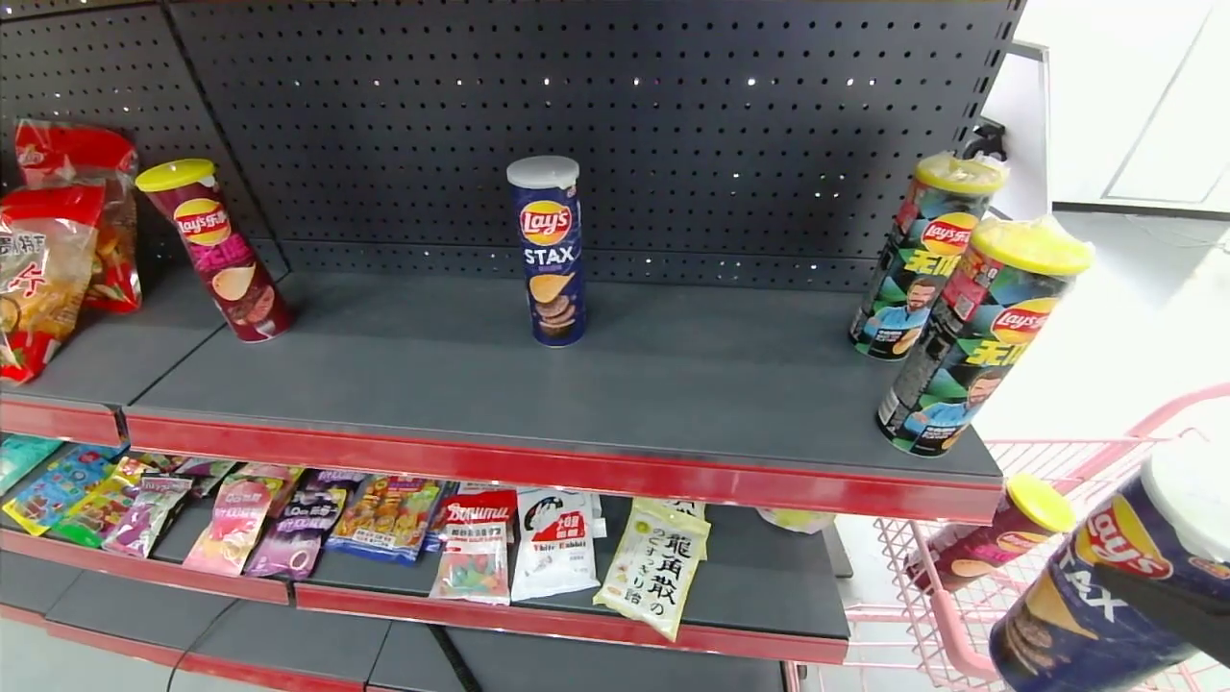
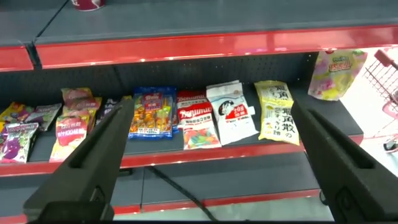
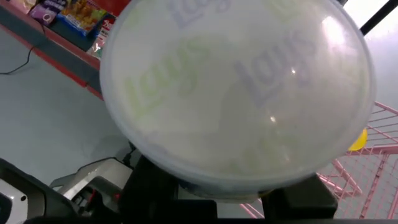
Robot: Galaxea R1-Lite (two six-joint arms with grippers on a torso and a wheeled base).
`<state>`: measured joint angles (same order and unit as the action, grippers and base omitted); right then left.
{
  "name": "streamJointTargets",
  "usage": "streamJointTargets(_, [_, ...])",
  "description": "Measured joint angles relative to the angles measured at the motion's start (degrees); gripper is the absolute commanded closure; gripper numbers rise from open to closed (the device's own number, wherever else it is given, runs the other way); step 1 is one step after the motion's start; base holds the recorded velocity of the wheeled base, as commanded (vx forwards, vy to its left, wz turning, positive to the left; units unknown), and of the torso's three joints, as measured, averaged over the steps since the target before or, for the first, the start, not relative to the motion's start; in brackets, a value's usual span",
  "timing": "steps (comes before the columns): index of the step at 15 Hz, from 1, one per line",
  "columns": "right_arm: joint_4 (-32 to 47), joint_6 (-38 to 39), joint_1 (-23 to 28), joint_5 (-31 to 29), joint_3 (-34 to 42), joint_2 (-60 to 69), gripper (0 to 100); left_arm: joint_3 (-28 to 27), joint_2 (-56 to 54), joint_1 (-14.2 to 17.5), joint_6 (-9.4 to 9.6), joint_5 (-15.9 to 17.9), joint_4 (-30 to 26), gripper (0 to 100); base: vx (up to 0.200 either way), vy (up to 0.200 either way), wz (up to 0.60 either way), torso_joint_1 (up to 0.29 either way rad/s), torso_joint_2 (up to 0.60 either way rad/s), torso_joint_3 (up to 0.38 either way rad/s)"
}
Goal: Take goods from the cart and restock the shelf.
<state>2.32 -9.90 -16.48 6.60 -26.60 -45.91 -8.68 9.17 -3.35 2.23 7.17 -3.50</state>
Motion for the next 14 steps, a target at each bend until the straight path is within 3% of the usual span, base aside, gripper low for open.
streamJointTargets(2, [-0.05, 0.38, 0.94, 0.21, -0.11, 0.74, 100, 0.04, 0.11, 0.00, 0.22, -0.33, -0.02, 0, 0.000, 0.000, 0.00, 0.000, 0.00, 0.000])
streamJointTargets(4, [-1.39, 2.29, 1.39, 0.35, -0.29, 1.04, 100, 0.04, 0.54, 0.00, 4.58, -0.33, 0.06, 0, 0.000, 0.000, 0.00, 0.000, 0.00, 0.000])
streamJointTargets(5, [-3.02, 3.47, 1.49, 0.27, 0.06, 1.07, 100, 0.39, 0.74, 0.00, 5.81, -0.13, -0.05, 0, 0.000, 0.000, 0.00, 0.000, 0.00, 0.000])
streamJointTargets(11, [-4.19, -3.21, 4.39, -0.06, 1.57, 1.01, 100, 0.96, 1.05, -0.09, 6.35, -0.11, 0.20, 0, 0.000, 0.000, 0.00, 0.000, 0.00, 0.000])
streamJointTargets(14, [-4.58, -2.77, 4.47, 0.68, 1.50, 0.32, 100, 0.83, 1.68, -0.06, 6.74, -0.09, 0.17, 0, 0.000, 0.000, -0.60, 0.002, 0.00, 0.004])
